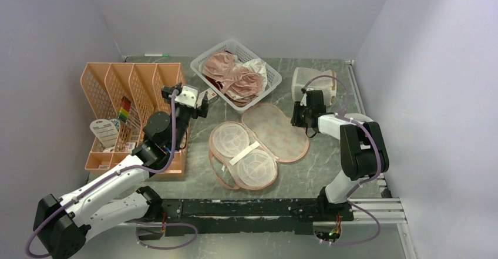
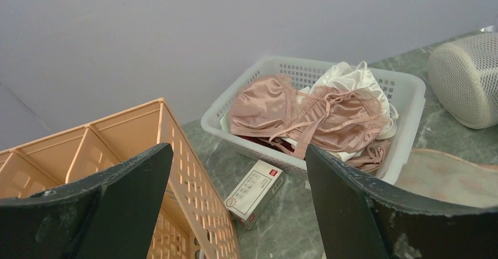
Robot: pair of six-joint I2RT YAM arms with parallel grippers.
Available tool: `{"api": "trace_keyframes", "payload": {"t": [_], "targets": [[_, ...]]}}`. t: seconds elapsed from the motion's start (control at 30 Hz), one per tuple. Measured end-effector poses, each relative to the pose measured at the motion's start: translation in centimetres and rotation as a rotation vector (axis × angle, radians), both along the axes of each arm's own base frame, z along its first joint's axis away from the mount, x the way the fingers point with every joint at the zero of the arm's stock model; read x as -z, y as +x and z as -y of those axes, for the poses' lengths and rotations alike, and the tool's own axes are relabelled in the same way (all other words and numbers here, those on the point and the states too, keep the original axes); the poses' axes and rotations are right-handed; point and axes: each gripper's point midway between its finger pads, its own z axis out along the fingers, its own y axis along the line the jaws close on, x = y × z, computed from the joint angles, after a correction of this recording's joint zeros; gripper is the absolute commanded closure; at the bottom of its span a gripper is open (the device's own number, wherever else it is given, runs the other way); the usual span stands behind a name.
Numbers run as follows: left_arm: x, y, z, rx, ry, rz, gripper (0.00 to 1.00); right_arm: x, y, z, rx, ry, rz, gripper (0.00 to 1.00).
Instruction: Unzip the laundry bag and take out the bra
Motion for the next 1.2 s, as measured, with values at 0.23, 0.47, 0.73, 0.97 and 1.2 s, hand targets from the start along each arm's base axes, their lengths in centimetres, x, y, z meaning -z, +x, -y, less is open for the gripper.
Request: {"api": "trace_keyframes", "payload": {"t": [0.23, 0.47, 0.73, 0.97, 1.2], "targets": [[0.9, 0.5, 1.0, 0.025, 0.013, -0.030, 0.09, -1.0, -0.5, -1.0, -0.042, 0.047, 0.001, 1.00], [0.8, 0.4, 1.2, 0.039, 0.013, -0.029, 0.09, -8.2, -2.0, -1.3, -0.033, 0.079, 0.150, 1.00], [0.8, 0.3, 1.2, 0.046, 0.016, -0.029, 0.09, -12.8, -6.9, -8.7, -0.253, 0.078, 0.232, 1.00], [0.7, 0.3, 1.2, 0.044, 0.024, -0.026, 0.08, -11.4, -13.2, -18.3, -0.520, 0.117, 0.144, 1.00], [0.4, 0.2, 1.0, 0.041, 0.032, -0.015, 0.08, -6.8, -19.4, -26.0, -0.710, 0.166, 0.021, 1.00]]}}
